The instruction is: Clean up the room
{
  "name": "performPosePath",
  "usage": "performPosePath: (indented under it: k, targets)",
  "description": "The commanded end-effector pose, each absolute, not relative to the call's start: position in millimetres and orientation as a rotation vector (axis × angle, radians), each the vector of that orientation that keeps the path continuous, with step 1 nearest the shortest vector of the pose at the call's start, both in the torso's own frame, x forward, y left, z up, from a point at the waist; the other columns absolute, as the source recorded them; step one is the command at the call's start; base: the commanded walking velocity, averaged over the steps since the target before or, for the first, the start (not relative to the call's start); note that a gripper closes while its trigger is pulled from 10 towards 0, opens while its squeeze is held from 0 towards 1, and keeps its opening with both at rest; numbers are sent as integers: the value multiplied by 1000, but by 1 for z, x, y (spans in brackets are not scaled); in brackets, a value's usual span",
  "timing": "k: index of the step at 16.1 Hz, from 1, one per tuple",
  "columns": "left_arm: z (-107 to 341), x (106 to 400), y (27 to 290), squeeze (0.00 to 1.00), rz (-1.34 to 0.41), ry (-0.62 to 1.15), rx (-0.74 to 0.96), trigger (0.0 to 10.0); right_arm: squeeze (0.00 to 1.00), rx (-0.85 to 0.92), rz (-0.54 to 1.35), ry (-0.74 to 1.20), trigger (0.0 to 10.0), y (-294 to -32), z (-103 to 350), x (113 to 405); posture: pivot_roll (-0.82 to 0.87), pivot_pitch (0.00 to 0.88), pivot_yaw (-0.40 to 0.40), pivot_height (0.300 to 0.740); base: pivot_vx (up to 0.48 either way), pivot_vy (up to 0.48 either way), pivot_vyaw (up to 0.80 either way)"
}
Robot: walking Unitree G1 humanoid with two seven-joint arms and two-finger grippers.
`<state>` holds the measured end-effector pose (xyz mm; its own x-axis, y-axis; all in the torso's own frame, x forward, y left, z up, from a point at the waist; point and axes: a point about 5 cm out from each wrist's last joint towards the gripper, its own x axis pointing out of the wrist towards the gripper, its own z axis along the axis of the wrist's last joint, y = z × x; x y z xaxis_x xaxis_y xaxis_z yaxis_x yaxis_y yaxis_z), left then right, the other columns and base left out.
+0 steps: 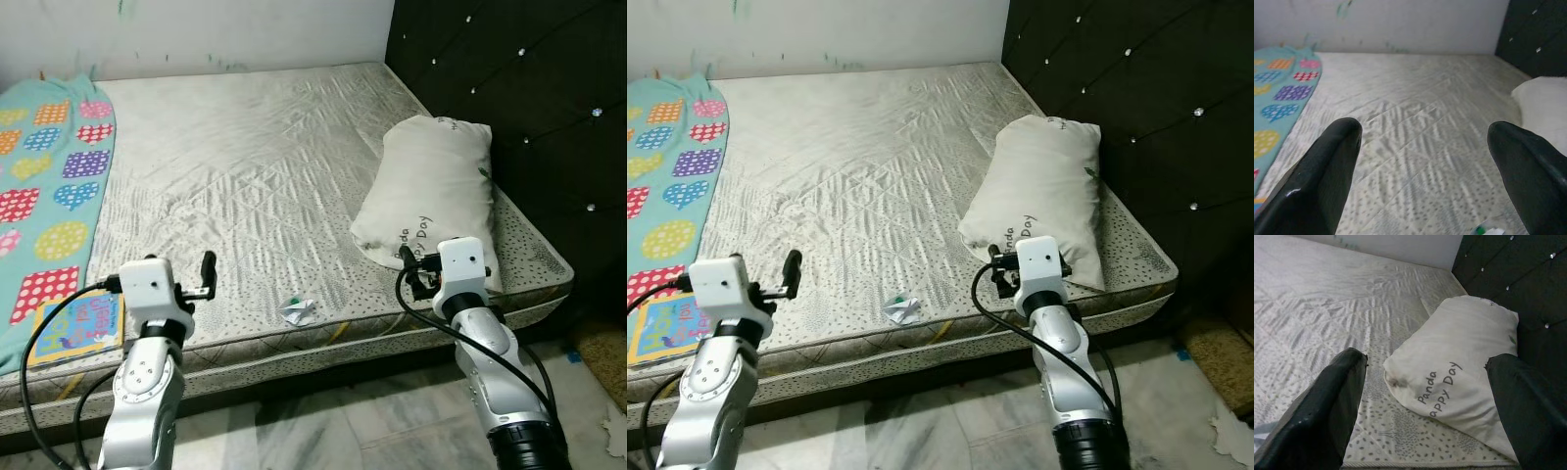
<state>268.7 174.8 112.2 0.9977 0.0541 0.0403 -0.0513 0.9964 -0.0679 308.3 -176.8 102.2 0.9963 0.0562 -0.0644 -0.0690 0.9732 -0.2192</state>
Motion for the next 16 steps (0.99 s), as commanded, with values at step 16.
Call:
performPosePath:
  k: [16]
  targets:
    - [111,268,171,0,-26,-53,-83,10000,0,-194,62,38,10000,-174,104,314,-20,82,-11,740,116,0,100]
